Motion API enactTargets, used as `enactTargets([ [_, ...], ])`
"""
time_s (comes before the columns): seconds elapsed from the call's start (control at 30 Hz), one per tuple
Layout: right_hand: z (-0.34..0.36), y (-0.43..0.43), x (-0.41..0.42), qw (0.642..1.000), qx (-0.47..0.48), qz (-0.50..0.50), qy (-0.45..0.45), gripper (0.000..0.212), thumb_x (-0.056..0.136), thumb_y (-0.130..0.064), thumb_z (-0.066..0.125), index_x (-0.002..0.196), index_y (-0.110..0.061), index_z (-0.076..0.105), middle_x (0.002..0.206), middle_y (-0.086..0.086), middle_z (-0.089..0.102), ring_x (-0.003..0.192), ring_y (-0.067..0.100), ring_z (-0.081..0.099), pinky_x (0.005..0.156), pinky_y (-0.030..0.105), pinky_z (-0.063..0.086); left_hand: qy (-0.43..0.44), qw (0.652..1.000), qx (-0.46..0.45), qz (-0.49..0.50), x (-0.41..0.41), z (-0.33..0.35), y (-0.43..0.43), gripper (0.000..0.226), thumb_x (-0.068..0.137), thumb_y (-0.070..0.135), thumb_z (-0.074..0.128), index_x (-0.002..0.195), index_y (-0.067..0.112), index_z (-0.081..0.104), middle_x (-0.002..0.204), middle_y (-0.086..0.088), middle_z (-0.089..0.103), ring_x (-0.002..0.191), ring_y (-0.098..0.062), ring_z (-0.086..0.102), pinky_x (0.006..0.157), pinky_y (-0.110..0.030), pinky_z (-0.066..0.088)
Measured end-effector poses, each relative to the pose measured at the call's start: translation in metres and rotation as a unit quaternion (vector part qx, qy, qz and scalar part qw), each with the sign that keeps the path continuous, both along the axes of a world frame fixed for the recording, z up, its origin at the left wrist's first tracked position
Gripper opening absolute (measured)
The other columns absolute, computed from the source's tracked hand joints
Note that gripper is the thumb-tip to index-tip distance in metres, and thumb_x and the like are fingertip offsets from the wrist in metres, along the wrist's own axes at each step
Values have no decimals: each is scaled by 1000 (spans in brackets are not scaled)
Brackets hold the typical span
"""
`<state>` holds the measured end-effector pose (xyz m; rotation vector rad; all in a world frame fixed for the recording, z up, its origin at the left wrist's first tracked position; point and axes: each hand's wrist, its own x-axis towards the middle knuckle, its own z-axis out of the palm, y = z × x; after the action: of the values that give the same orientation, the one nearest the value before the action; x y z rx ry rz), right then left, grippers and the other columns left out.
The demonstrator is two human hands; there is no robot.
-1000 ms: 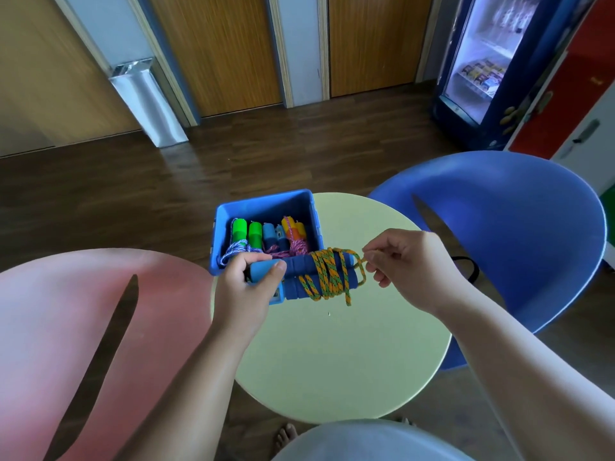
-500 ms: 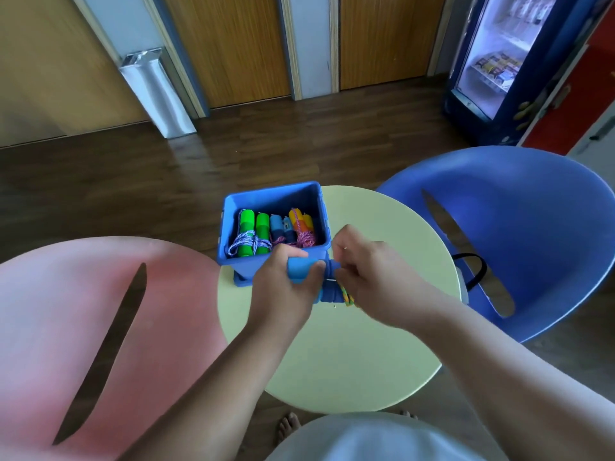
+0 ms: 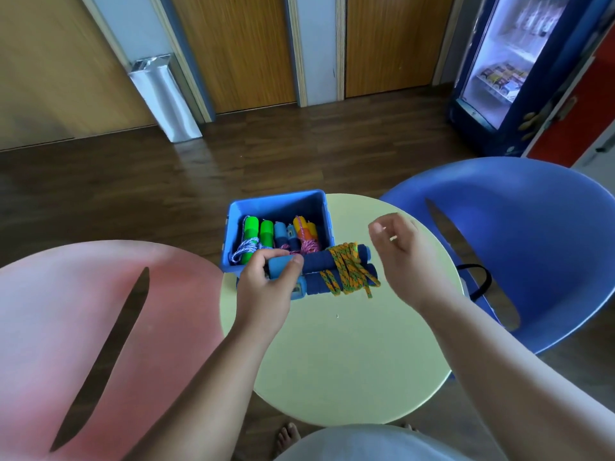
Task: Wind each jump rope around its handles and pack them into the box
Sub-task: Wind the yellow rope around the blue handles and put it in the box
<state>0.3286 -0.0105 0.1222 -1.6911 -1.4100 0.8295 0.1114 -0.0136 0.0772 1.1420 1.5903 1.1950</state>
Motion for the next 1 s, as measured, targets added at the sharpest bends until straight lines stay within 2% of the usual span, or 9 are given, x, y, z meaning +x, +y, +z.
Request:
enactTargets([
  [0.07, -8, 0, -5, 991, -99, 32, 80, 31, 106, -46, 44, 123, -23, 54, 106, 1, 63, 86, 3, 60, 65, 11, 50, -8, 1000, -1, -1, 1, 1, 0, 13, 88, 41, 78, 91, 34, 68, 79, 16, 66, 65, -14, 57, 57, -32, 42],
  [0.17, -18, -5, -16, 967, -161, 62, 188, 32, 104, -49, 47, 124, -25, 54, 103, 1, 67, 84, 19, 71, 68, 42, 64, -1, 1000, -7, -5, 9, 4, -2, 13, 89, 37, 78, 93, 31, 68, 80, 14, 67, 63, -11, 58, 54, -30, 43],
  [0.3, -25, -10, -20, 976, -116, 34, 183, 38, 95, -54, 62, 109, -19, 56, 84, 8, 75, 62, 25, 73, 46, 32, 51, 4, 1000, -28, -6, 13, 2, -6, 13, 90, 37, 78, 95, 30, 68, 80, 11, 67, 55, -8, 56, 45, -27, 42],
  [0.43, -31, -12, -17, 980, -82, -19, 182, 31, 95, -41, 71, 100, -15, 54, 81, 12, 73, 51, 20, 66, 44, 27, 46, -33, 998, -46, -31, 21, 4, -11, 14, 96, 43, 69, 99, 30, 67, 77, 14, 62, 59, -21, 48, 48, -28, 36],
  [0.53, -32, -11, -12, 980, -58, -29, 191, 27, 94, -33, 73, 98, -15, 53, 82, 13, 71, 51, 17, 65, 45, 30, 50, -113, 990, -76, -44, 24, 8, -12, 27, 92, 56, 65, 104, 32, 69, 101, -9, 64, 67, -24, 46, 44, -26, 33],
  [0.63, -30, -9, -6, 980, -45, -21, 192, 25, 95, -32, 72, 99, -16, 53, 83, 13, 71, 53, 18, 66, 45, 32, 52, -164, 983, -77, -34, 31, 7, -14, 33, 88, 60, 62, 107, 35, 72, 120, -14, 63, 60, -22, 44, 46, -27, 34],
  [0.73, -31, -9, -1, 982, -44, 5, 184, 24, 96, -32, 70, 99, -16, 52, 83, 13, 71, 54, 19, 66, 45, 30, 51, -143, 986, -82, 3, 38, 0, -14, 31, 92, 59, 64, 99, 29, 69, 98, -20, 55, 59, -24, 39, 45, -26, 30],
  [0.87, -44, -4, 9, 985, -102, 66, 126, 24, 102, -43, 57, 101, -20, 51, 88, 9, 70, 61, 18, 65, 49, 31, 51, -69, 993, -88, 46, 43, -7, -11, 27, 100, 42, 63, 87, 18, 62, 67, -4, 39, 52, -22, 33, 44, -23, 25],
  [1.0, -62, 3, 27, 982, -27, 175, -66, 50, 99, -65, 38, 128, -27, 52, 125, -5, 56, 95, 19, 60, 84, 37, 52, -8, 993, -98, 62, 43, -6, -8, 25, 100, 38, 64, 87, 16, 62, 47, 13, 30, 36, -14, 26, 45, -22, 24],
])
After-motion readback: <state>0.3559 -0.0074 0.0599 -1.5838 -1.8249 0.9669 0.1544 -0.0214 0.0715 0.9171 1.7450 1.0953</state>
